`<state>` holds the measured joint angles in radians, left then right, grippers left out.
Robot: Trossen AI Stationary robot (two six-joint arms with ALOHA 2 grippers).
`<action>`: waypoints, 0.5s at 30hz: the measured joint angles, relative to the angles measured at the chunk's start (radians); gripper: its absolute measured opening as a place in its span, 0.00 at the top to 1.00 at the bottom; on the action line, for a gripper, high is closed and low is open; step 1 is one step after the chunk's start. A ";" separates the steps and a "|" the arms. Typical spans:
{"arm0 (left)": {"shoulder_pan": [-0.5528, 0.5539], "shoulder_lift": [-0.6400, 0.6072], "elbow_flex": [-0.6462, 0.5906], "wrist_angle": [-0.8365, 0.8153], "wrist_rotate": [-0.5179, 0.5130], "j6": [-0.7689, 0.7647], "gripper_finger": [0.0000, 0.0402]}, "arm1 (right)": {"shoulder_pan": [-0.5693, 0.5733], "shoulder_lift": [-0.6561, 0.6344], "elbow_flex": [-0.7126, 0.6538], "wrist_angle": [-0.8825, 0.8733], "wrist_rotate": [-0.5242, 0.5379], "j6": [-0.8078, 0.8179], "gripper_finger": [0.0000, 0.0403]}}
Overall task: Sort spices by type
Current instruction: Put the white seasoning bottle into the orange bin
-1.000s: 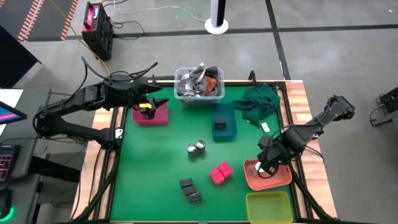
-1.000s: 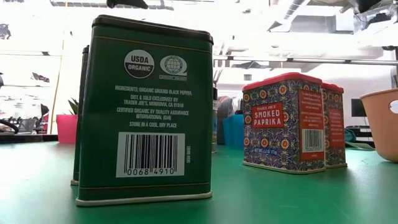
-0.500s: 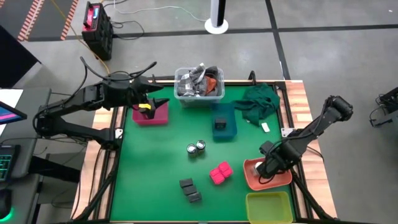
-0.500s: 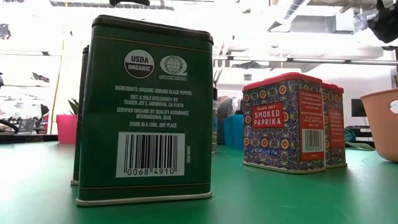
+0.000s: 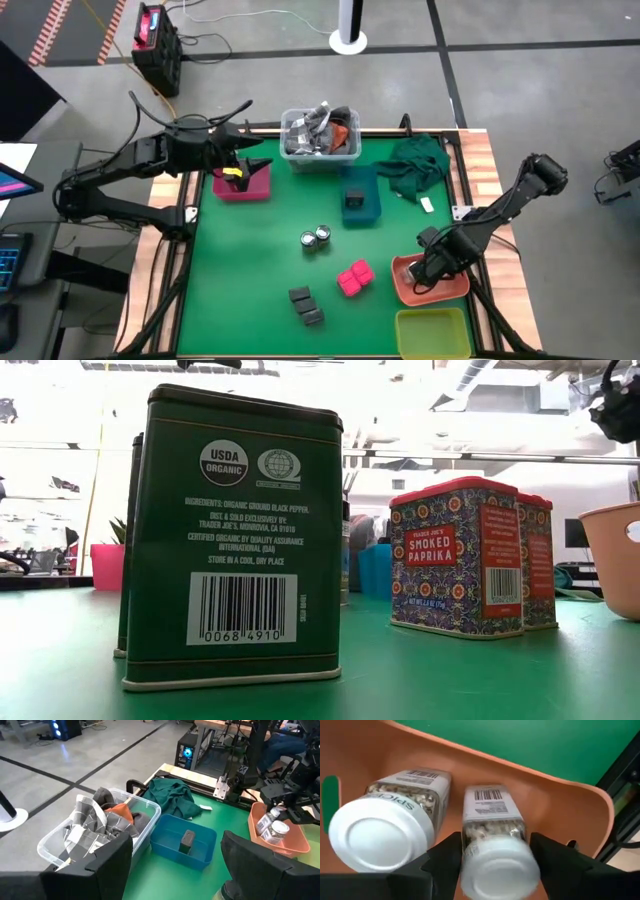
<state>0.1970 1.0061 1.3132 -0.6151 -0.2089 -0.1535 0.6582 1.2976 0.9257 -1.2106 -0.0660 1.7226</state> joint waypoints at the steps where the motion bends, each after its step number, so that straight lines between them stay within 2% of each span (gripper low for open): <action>1: 0.000 0.000 0.000 0.000 0.000 0.000 0.28 | 0.000 0.000 0.000 -0.001 -0.002 -0.001 0.36; 8: 0.000 0.000 0.000 0.000 0.000 0.000 0.28 | 0.000 -0.003 0.001 -0.030 -0.018 -0.003 0.35; 15: 0.000 0.000 0.000 0.004 0.035 -0.011 0.28 | -0.010 -0.003 0.087 -0.215 -0.019 -0.063 0.35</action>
<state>0.1970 1.0060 1.3132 -0.6114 -0.1740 -0.1650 0.6483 1.2942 1.0128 -1.4260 -0.0853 1.6595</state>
